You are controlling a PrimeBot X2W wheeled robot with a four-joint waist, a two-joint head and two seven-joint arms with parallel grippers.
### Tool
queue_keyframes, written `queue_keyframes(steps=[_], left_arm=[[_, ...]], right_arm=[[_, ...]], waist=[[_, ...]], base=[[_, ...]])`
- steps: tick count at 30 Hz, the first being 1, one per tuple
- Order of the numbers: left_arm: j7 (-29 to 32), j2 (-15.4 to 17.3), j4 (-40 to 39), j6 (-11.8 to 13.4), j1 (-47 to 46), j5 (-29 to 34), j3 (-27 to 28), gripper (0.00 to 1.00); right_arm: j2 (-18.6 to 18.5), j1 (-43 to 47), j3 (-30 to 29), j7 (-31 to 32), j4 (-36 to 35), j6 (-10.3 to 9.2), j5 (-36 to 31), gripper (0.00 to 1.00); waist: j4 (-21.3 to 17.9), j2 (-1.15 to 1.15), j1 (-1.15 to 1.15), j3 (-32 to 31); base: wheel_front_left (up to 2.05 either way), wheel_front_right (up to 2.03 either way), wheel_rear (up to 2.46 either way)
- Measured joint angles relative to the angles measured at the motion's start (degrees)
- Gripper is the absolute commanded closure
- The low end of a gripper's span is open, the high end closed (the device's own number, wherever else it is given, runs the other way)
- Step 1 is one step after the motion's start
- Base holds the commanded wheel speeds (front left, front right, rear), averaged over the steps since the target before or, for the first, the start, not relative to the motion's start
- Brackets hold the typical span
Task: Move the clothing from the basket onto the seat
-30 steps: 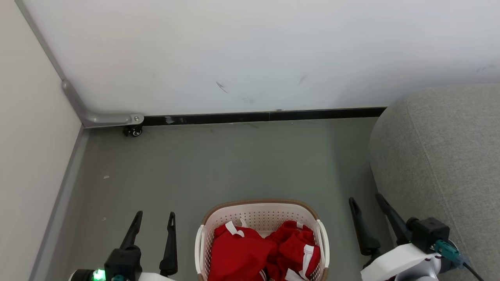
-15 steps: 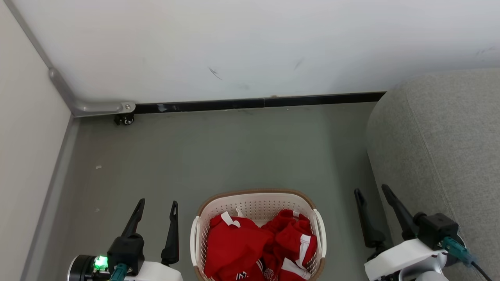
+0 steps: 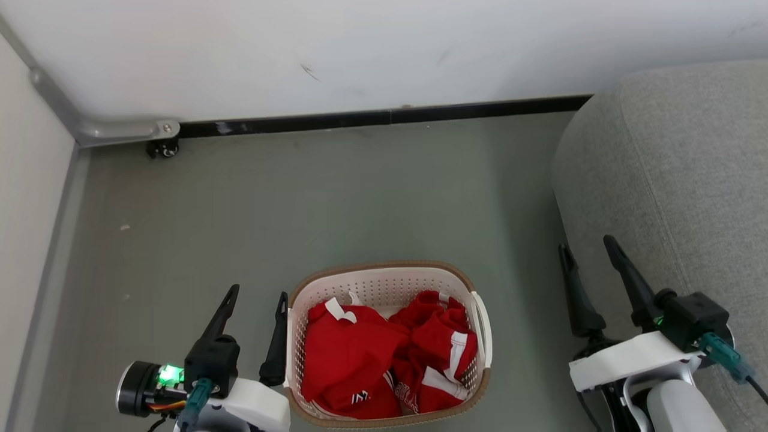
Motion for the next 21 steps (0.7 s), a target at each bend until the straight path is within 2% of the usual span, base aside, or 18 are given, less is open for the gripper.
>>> queue_keyframes(steps=[21], left_arm=[[0.0,2.0,10.0,-3.1,-8.7,4.5,-4.4,0.00]], right_arm=[[0.1,-3.0,-3.5,-1.8,-1.9,0.00,0.5,0.00]], waist=[[-4.8,0.00,0.00,8.6]], base=[[0.00,0.00,0.00]])
